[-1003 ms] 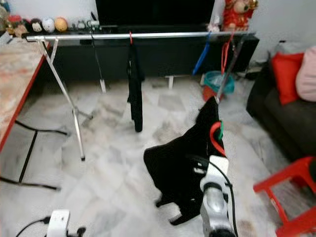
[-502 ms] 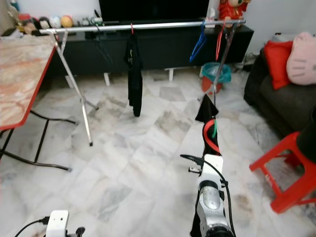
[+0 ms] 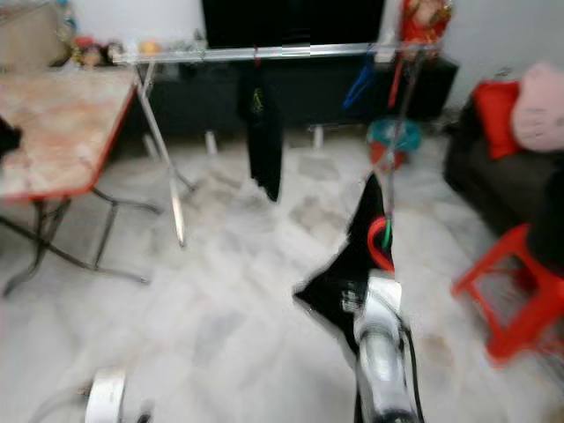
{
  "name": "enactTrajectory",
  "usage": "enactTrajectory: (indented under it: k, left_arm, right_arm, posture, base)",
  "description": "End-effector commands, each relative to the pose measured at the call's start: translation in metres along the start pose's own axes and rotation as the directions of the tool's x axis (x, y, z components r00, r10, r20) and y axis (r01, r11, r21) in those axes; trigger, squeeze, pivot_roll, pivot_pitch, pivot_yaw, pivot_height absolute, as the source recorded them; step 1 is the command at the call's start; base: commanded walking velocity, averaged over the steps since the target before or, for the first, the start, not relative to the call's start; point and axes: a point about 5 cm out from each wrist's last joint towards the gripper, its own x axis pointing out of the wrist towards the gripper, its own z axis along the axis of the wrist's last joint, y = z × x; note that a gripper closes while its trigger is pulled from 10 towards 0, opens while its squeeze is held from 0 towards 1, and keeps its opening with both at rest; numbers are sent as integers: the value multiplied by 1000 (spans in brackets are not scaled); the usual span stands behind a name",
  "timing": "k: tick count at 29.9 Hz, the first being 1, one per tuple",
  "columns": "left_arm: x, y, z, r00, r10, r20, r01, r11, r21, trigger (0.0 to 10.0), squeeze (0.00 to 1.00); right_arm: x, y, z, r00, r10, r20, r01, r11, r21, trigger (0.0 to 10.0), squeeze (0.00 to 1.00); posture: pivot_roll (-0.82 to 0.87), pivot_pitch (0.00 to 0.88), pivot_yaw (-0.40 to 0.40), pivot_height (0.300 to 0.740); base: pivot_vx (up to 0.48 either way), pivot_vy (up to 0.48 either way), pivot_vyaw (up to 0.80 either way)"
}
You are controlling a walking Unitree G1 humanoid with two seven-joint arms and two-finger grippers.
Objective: Hang hanger
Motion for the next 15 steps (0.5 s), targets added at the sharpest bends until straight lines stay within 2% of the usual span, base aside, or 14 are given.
enactTrajectory:
  k: [1,10,12,15]
  left_arm:
    - [0,2,1,1000,7,-2,-7,1000,2,10000,0]
    - [0,4,0,1000,4,3,-4,1000,12,10000,0]
    - [0,5,2,1000,1,16,-2,1000,22,10000,0]
    - [2,10,16,996,-3,85,0,999,37,10000,0]
  right_arm:
    - [5,6,12,999,14,49,-15,1000,11,10000,0]
    - [4,8,12,998,36,49,-35,999,-10,10000,0]
    - [4,9,12,998,42,47,-41,999,-16,10000,0]
    - [5,9,10,998,66,17,-65,997,-33,10000,0]
  posture:
    - [-12,0,-3,740]
    - [-13,0,-1,740]
    - [-14,0,1,740]
    - [-16,0,3,740]
  base:
    - [0,0,0]
    - [0,0,0]
    - [0,0,0]
    - [0,0,142]
